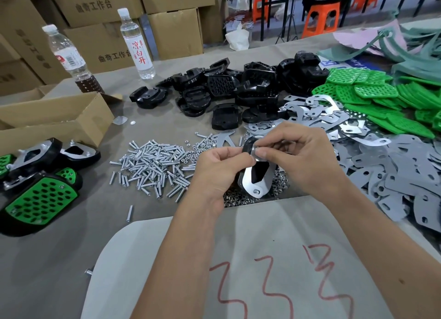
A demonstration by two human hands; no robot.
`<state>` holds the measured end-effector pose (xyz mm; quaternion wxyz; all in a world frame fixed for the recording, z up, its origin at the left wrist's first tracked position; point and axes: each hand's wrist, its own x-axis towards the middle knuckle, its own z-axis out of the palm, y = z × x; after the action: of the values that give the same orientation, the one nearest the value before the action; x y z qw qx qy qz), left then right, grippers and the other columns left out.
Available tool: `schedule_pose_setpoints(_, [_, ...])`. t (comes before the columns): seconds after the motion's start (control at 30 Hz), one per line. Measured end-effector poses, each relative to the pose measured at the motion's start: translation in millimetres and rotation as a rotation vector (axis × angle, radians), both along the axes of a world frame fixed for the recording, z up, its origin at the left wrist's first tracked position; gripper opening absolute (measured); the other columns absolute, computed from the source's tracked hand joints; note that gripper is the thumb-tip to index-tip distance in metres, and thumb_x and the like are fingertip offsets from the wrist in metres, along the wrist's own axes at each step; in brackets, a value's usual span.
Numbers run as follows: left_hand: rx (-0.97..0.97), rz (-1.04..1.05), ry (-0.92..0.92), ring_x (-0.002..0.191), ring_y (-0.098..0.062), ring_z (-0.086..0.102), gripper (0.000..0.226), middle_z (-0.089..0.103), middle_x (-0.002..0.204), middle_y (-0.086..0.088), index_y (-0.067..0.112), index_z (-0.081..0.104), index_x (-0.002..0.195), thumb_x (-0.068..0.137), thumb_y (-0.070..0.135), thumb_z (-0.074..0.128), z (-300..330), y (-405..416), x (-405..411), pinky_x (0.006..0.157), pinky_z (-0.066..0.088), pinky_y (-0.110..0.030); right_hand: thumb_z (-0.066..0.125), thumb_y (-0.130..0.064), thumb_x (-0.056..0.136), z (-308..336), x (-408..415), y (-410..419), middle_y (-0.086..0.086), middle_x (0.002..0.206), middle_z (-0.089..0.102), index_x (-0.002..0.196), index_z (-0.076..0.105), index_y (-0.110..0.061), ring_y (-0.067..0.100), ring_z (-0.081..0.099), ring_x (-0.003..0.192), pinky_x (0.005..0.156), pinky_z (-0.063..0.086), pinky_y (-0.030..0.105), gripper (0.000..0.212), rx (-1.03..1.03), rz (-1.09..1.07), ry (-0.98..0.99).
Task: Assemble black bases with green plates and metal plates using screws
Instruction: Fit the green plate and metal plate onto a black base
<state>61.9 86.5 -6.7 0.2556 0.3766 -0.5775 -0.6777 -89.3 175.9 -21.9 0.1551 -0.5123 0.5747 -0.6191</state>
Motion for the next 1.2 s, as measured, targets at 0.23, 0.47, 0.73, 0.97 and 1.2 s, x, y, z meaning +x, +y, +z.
schedule_pose_setpoints(0.23, [0.026,0.002,0.041,0.059,-0.010,0.066,0.012,0.076,0.074,-0.002,0.012,0.079,0.084,0.081,0.001,0.076,0.2,0.1,-0.7,0.056,0.048,-0.017,0.089,-0.009,0.077,0.0,2.9,-0.1,0.000,0.083,0.071,0.081,0.080,-0.017,0.021,0.068,0.076,0.069,0.051,0.026,0.013,0.006,-0.040,0.027])
schedule_pose_setpoints(0.47, [0.044,-0.046,0.054,0.062,-0.014,0.069,0.013,0.078,0.080,-0.008,0.009,0.080,0.092,0.082,0.001,0.075,1.6,-2.1,1.8,0.057,0.051,-0.019,0.088,-0.006,0.079,0.8,11.0,-1.3,0.000,0.082,0.069,0.083,0.079,-0.019,0.024,0.063,0.075,0.065,0.051,0.036,0.016,-0.017,-0.099,0.110])
schedule_pose_setpoints(0.73, [0.043,-0.025,0.022,0.068,-0.020,0.067,0.018,0.076,0.084,-0.012,0.003,0.079,0.100,0.083,0.000,0.075,0.2,-3.7,2.2,0.070,0.049,-0.031,0.084,-0.008,0.083,-1.8,4.0,-0.7,0.001,0.087,0.067,0.091,0.083,-0.020,0.030,0.063,0.077,0.067,0.051,0.044,0.015,0.013,-0.020,0.049])
schedule_pose_setpoints(0.97, [0.045,-0.048,0.030,0.065,-0.019,0.067,0.018,0.075,0.082,-0.012,0.002,0.078,0.101,0.084,-0.002,0.073,-0.7,-4.3,3.2,0.065,0.050,-0.027,0.089,-0.014,0.078,-3.1,6.2,-2.0,0.003,0.084,0.066,0.086,0.083,-0.020,0.030,0.061,0.071,0.062,0.049,0.044,0.011,-0.013,-0.095,0.091])
schedule_pose_setpoints(1.2, [0.040,-0.028,0.003,0.068,-0.019,0.066,0.021,0.075,0.084,-0.013,-0.002,0.077,0.104,0.083,-0.001,0.075,-2.9,-6.7,2.1,0.068,0.048,-0.029,0.083,-0.006,0.084,-1.0,5.2,-0.1,0.000,0.089,0.066,0.094,0.083,-0.018,0.025,0.059,0.071,0.061,0.046,0.032,0.016,0.018,-0.025,0.164])
